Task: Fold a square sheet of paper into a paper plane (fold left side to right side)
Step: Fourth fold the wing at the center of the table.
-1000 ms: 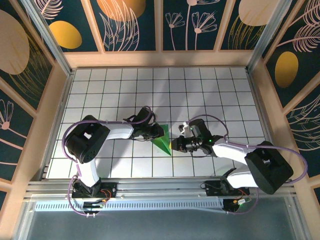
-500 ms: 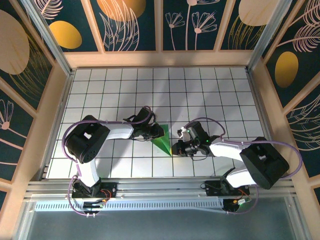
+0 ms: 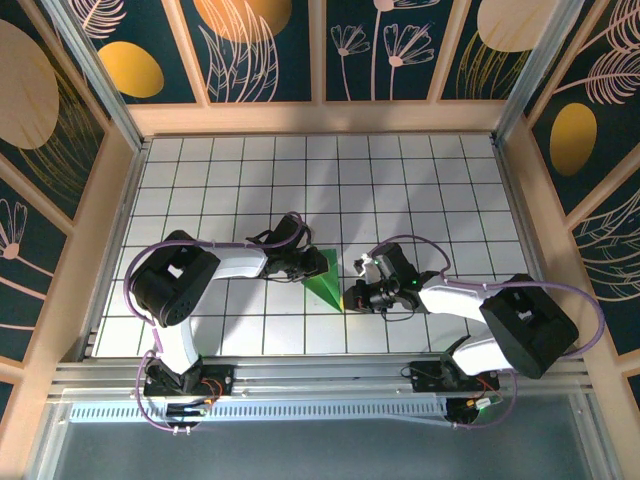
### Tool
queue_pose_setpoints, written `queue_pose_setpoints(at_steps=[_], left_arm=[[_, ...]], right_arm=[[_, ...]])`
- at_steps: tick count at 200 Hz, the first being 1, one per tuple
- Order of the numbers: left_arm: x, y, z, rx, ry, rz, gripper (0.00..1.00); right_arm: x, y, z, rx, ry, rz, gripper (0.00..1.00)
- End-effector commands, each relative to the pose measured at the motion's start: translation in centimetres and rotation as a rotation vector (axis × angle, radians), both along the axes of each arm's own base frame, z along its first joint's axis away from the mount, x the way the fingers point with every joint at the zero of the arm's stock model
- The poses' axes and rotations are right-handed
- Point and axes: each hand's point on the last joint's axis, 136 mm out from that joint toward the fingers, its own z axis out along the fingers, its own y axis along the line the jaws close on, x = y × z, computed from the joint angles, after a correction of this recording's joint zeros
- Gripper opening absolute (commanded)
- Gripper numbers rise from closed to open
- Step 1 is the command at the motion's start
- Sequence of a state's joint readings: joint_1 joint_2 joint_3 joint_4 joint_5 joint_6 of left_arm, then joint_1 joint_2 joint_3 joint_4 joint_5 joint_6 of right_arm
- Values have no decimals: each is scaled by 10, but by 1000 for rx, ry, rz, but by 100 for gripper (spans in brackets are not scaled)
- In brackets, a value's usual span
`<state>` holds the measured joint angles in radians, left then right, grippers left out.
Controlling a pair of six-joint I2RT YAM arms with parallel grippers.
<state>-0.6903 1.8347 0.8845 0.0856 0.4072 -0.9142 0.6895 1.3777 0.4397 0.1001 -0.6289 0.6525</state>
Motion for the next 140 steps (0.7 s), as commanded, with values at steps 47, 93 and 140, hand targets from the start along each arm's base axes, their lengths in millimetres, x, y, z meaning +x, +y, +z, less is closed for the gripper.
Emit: queue_pose_setpoints(at_steps=[47,93,140], left_arm=[[-14,19,-25,97,69,23,20],[-14,19,-25,97,68,22,20],[-14,18,-24,97,67,21,20]], right_arm=[[-6,9,-1,1,3,43,6],[-9,11,-6,-5,15,51,6],[-12,12,-12,-17,27,57,5]])
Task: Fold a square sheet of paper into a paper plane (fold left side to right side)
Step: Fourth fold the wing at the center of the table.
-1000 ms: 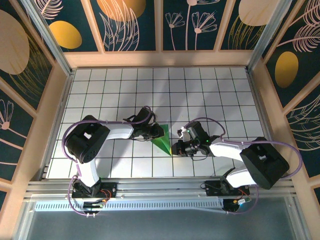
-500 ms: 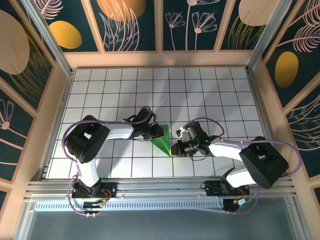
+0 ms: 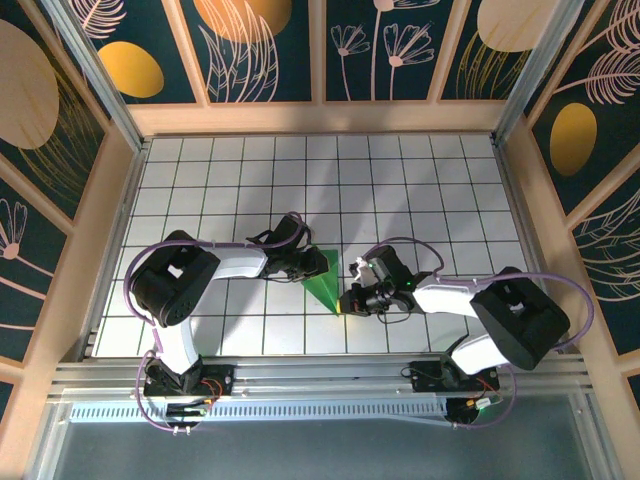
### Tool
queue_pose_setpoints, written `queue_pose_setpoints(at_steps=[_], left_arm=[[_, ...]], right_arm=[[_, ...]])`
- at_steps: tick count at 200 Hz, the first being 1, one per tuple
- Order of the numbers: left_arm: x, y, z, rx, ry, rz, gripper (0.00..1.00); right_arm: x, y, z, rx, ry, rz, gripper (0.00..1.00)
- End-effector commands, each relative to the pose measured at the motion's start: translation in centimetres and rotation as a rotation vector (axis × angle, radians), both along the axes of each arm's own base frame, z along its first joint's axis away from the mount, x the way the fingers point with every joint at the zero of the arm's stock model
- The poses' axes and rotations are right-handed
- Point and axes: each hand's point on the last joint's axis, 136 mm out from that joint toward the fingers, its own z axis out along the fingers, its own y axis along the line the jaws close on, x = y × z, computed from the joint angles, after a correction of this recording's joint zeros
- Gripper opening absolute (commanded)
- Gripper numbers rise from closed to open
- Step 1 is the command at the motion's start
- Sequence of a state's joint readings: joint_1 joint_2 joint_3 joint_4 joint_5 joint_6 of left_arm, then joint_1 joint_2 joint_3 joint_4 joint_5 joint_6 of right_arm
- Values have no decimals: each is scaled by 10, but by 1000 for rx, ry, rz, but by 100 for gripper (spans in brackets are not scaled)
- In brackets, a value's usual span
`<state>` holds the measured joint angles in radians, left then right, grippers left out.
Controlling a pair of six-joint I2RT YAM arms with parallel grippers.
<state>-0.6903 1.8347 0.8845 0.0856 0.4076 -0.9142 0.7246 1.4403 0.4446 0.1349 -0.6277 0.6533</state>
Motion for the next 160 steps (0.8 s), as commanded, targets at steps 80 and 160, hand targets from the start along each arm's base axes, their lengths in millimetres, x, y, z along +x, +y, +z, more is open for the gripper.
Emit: queue_pose_setpoints(at_steps=[80,160], left_arm=[[-14,19,-25,100,67,21,20],[-14,19,-26,101,69,21,20]], right_arm=[[-11,2,-13,-32,32,28,5],[-9,-1,-5,-50,9,23,10]])
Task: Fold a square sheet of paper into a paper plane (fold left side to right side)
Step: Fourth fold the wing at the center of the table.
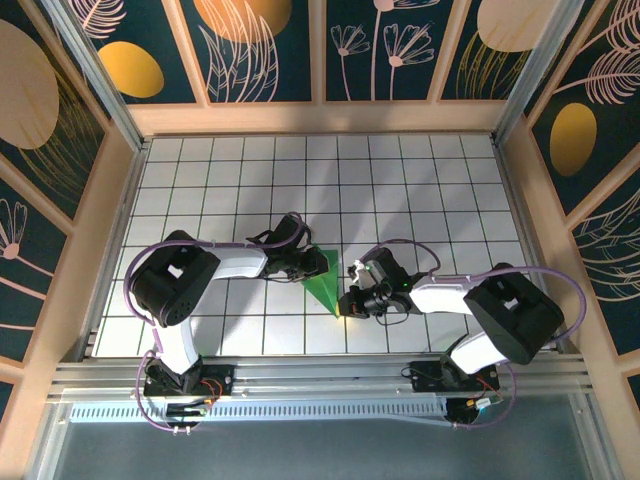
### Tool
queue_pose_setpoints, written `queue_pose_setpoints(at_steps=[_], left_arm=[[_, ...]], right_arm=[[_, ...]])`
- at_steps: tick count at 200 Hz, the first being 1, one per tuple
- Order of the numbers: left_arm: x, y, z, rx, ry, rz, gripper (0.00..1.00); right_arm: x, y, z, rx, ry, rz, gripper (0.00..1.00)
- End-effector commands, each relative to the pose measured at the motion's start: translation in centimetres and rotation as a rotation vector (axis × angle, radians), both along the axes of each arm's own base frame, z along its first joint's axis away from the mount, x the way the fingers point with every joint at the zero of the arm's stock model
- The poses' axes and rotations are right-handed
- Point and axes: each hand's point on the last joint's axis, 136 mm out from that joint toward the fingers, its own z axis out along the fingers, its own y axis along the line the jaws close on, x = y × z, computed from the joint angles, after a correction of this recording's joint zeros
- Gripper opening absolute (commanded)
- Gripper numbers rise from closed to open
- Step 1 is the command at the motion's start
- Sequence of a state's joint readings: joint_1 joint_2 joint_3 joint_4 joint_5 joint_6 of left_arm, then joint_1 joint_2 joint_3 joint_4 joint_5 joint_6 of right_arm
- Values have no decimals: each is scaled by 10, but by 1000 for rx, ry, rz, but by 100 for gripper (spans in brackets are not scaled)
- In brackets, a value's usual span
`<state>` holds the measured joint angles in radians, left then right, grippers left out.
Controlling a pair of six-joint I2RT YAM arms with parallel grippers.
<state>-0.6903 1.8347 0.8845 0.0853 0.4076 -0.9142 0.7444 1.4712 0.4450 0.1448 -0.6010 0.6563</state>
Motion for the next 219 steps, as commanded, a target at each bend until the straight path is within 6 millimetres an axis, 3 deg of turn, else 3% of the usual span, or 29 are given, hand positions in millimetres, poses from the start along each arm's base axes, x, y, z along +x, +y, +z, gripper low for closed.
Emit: queue_pose_setpoints(at_steps=[1,70,152,219], left_arm=[[-14,19,-26,100,69,21,20],[-15,20,-26,102,70,21,20],[-14,20,-26,102,69,21,20],[-14,20,-26,104,67,21,20]], right_arm=[[-6,-2,5,-20,5,20,11],[-6,5,13,19,-6,33,13],[-12,-2,-2,-26,25,32,8],[8,-4,41,67,-75,-3,20]])
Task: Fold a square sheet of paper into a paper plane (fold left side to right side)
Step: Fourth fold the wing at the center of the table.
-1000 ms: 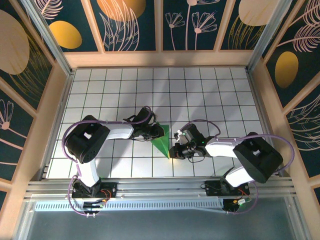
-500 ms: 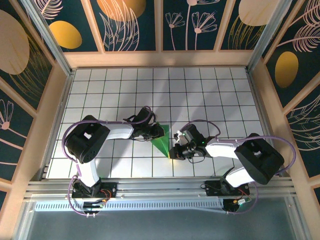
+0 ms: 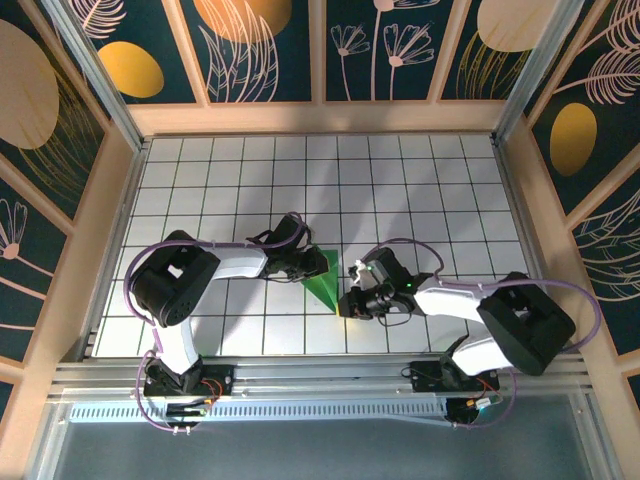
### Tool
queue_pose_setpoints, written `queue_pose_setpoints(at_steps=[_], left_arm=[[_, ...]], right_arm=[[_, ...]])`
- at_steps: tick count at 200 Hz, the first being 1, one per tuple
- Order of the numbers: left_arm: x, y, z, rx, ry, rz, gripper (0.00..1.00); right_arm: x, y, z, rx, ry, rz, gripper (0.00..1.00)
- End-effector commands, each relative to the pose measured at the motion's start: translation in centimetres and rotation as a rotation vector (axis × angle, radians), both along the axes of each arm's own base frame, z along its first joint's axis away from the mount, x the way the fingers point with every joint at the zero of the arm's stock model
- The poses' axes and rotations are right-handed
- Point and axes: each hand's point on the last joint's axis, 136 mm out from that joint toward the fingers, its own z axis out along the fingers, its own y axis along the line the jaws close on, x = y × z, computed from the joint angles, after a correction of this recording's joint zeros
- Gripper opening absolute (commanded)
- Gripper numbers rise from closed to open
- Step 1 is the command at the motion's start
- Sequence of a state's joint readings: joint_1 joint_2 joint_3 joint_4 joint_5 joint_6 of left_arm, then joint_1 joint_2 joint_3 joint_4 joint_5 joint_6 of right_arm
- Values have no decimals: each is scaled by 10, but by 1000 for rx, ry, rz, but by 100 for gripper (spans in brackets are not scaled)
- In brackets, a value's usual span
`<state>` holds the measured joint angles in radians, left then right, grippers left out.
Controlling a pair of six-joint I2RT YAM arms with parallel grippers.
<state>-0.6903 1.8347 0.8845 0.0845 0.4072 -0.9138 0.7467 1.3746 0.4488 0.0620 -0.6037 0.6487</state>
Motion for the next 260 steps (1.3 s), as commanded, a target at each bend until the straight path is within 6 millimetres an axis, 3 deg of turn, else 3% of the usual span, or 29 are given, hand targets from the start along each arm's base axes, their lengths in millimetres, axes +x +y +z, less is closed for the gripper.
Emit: queue_pose_setpoints(at_steps=[1,42,105,194,260], left_arm=[[-13,19,-25,103,66,21,20],[-12,19,-25,104,65,19,20],[-12,19,-25,105,66,20,20],[-13,18,-26,106,69,18,20],[-13,19,-27,108,69,19,20]], right_arm=[[13,-1,24,57,-60,-14,20],[31,12,43,161,-93,-9,15],[34,38,27,169,-51,46,11],[16,25,-4,86,19,44,11],[6,19,-15,50,42,48,11]])
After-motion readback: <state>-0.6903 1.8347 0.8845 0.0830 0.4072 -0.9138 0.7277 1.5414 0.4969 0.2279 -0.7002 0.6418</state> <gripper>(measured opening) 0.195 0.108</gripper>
